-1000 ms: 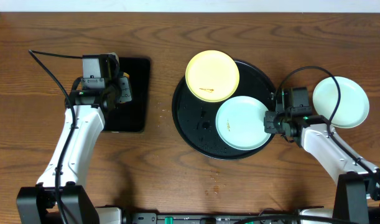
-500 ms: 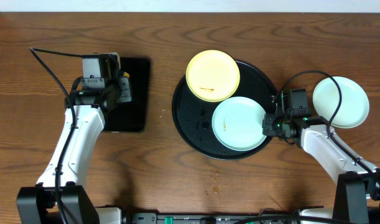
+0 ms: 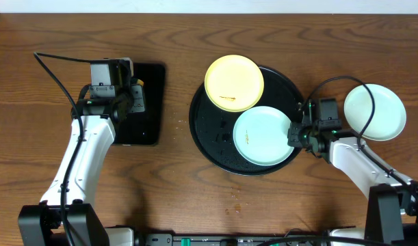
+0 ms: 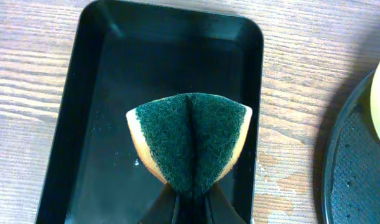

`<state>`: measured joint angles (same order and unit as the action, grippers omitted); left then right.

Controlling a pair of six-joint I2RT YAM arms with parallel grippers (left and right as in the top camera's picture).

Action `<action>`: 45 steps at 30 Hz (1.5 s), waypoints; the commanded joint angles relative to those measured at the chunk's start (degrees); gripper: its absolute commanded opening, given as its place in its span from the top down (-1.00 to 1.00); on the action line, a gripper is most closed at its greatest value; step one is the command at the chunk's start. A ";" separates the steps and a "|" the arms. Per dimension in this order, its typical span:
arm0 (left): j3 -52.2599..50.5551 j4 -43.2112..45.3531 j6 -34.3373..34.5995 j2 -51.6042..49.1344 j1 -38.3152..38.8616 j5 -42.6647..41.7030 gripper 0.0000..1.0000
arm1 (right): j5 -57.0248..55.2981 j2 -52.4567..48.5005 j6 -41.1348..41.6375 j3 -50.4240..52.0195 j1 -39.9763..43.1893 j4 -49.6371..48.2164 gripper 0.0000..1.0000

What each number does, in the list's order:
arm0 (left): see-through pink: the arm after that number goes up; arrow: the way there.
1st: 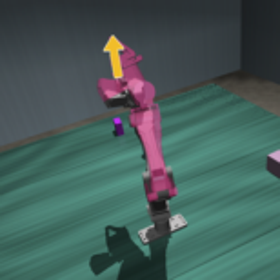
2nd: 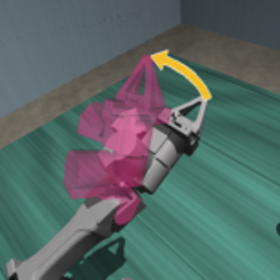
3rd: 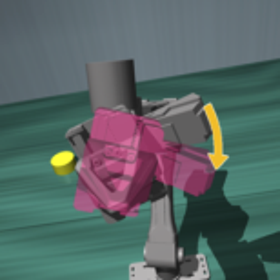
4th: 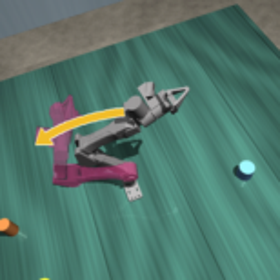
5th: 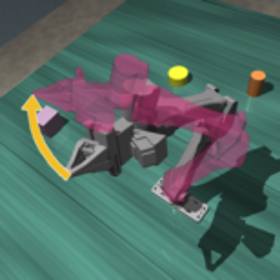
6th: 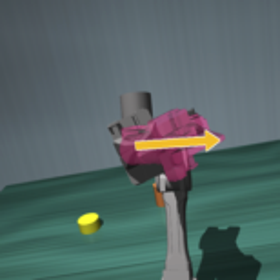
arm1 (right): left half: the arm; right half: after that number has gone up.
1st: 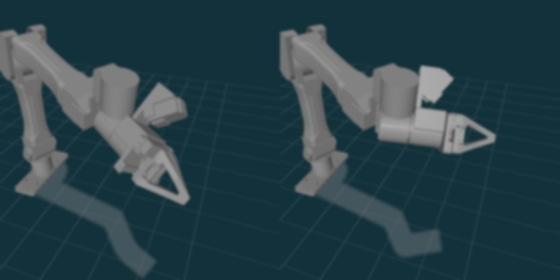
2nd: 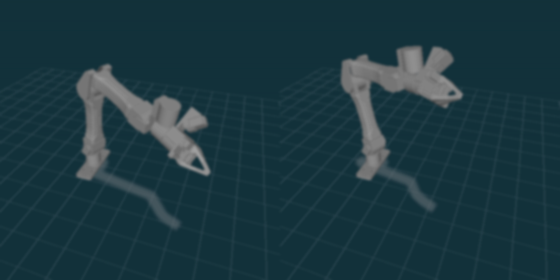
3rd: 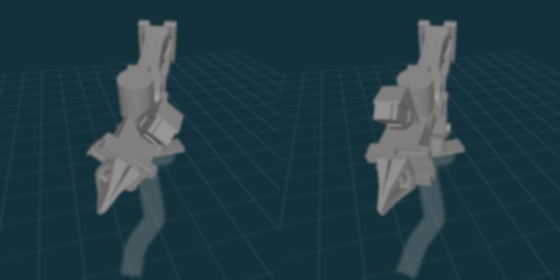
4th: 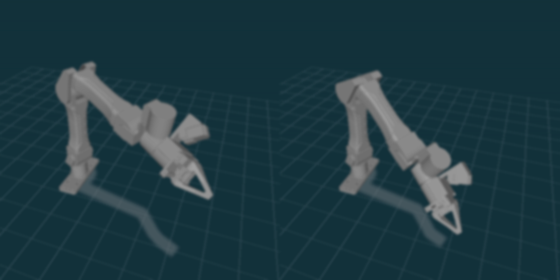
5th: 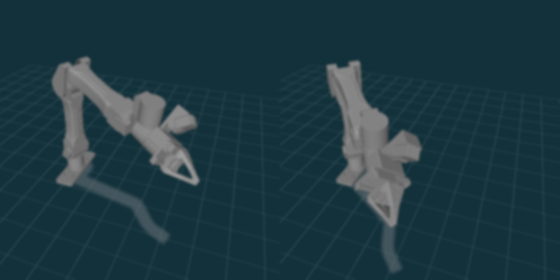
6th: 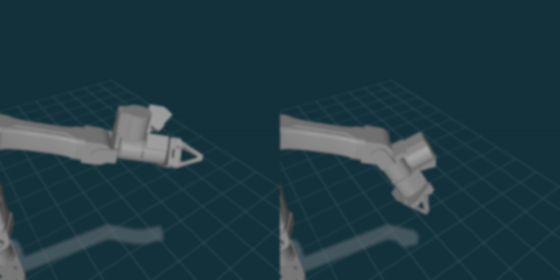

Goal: Clean dirty plates on tray and stack at the side

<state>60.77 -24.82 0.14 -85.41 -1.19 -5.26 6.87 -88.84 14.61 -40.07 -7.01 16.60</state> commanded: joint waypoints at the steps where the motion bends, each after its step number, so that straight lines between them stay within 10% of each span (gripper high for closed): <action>1: -0.50 0.92 -1.68 0.00 -0.13 -0.52 0.85 | 1.57 -0.59 -0.09 0.42 -0.59 -0.07 0.75; 7: -0.50 4.39 -1.81 0.00 -0.13 -0.55 0.85 | 2.10 -0.59 0.15 0.42 -0.59 1.44 0.96; 23: 1.03 6.62 6.67 0.07 9.64 -21.75 0.85 | 4.13 -0.83 0.17 0.44 -0.61 2.25 0.76; 45: -0.72 3.45 15.28 -7.04 39.12 -7.08 0.85 | 4.13 -2.97 0.15 0.39 -4.76 -0.37 0.83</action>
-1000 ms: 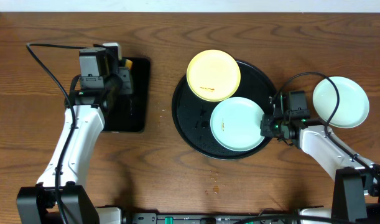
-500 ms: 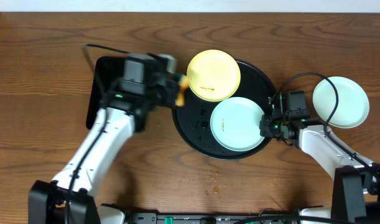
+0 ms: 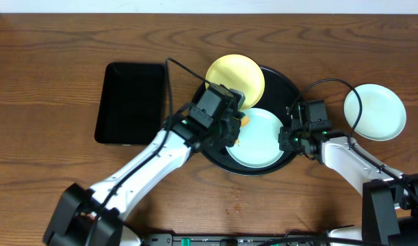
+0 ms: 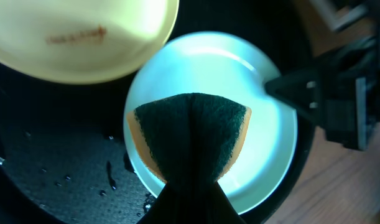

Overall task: Clean dirty plates on tray and stack at the side
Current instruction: 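Scrub the held pale green plate with the sponge in the left gripper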

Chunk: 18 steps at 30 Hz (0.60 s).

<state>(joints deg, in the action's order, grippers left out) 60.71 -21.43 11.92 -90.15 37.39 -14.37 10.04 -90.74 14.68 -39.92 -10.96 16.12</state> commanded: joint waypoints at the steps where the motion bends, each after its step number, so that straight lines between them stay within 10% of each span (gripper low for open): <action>1: -0.66 0.20 4.02 -3.32 0.74 2.03 0.85 | 0.96 -1.07 0.09 0.24 -0.81 0.11 0.83; 18: -0.66 8.96 8.44 -16.35 1.22 2.01 0.85 | 0.96 -1.07 0.09 0.24 -0.81 0.11 0.83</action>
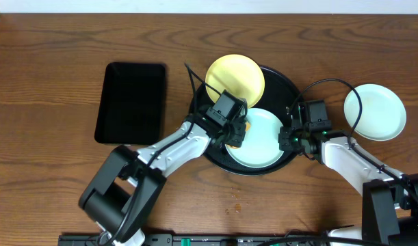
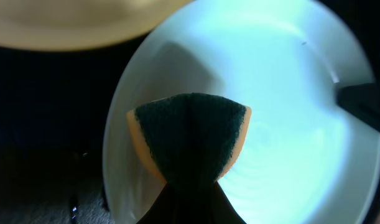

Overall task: Clean dirty plates on tray and stack at the side
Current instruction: 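Scrub the held pale green plate with the sponge in the left gripper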

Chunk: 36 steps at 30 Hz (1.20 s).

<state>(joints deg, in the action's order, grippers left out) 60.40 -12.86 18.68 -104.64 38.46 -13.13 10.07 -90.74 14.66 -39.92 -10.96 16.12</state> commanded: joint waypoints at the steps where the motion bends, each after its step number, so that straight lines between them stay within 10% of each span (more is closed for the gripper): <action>1: -0.35 0.55 1.95 -2.27 0.15 0.74 0.85 | 0.94 -1.07 0.11 0.24 -0.81 0.11 0.83; 27: -0.26 9.35 10.38 -6.38 7.43 -7.54 0.85 | 0.94 -1.07 0.11 0.24 -0.81 -0.04 0.83; 36: 4.00 10.56 7.98 8.81 1.51 -8.26 0.85 | 0.94 -1.07 0.11 0.24 -0.81 -0.07 0.73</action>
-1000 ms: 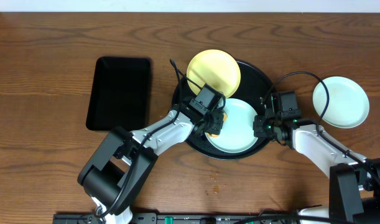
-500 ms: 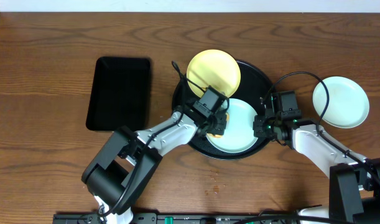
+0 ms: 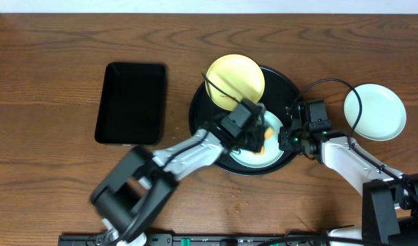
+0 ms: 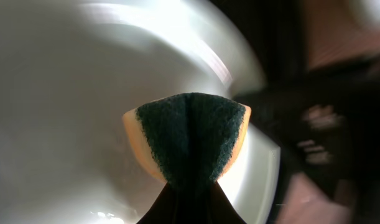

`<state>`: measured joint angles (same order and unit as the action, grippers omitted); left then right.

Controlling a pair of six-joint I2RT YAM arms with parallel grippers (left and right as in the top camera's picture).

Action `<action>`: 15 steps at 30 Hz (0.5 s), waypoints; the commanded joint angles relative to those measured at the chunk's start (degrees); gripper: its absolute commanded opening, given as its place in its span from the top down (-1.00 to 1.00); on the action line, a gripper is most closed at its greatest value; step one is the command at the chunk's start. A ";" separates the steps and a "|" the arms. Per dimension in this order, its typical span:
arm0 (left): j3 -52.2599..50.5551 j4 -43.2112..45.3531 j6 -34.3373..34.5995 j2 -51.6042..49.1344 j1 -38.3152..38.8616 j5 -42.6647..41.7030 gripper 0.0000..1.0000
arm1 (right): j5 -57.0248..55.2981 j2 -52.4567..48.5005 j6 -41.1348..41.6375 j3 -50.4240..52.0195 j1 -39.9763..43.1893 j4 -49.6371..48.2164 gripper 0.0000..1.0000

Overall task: Clean dirty plates on tray and stack at the side
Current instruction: 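Scrub the held pale green plate with the sponge in the left gripper, then return the sponge to the black tray with the left gripper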

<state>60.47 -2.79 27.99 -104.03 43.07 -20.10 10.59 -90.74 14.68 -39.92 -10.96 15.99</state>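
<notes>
A pale green plate point(image 3: 271, 157) lies in the round black tray point(image 3: 197, 116), partly under my left arm. My left gripper point(image 3: 260, 135) is shut on a folded green-and-orange sponge point(image 4: 190, 140) and holds it low over the plate's point(image 4: 65, 93) right part. At the plate's right rim my right gripper point(image 3: 291, 137) is shut on the edge; the left wrist view shows it only as a dark blur point(image 4: 301, 124). A yellow plate point(image 3: 234, 82) with a brown smear leans on the tray's far edge.
A pale plate point(image 3: 375, 111) sits on the table to the right of the tray. A black rectangular tray point(image 3: 130, 102) lies at the left. A few small spots mark the wood point(image 3: 234, 205) in front of the round tray.
My left gripper has carried the sponge from the left part of the pale green plate to its right part, close to the right gripper. The right arm has not moved.
First my left gripper held the sponge over the black rectangular tray while the right gripper was at the pale green plate's rim. Then the sponge hung above that plate, then low over its left part, and now it is over its right part.
</notes>
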 commanded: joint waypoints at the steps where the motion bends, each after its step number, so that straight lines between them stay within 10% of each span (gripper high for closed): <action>1: 4.02 0.48 -1.33 10.71 -4.37 -1.31 0.85 | 0.42 -1.07 0.09 0.24 -0.81 0.07 0.72; 15: 3.72 -28.00 -18.08 23.78 -31.19 18.38 0.86 | 0.39 -1.07 0.04 0.26 -0.81 -0.94 0.32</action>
<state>64.88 -28.38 15.90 -78.52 16.23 -11.29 11.99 -90.74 14.68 -39.97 -11.44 15.40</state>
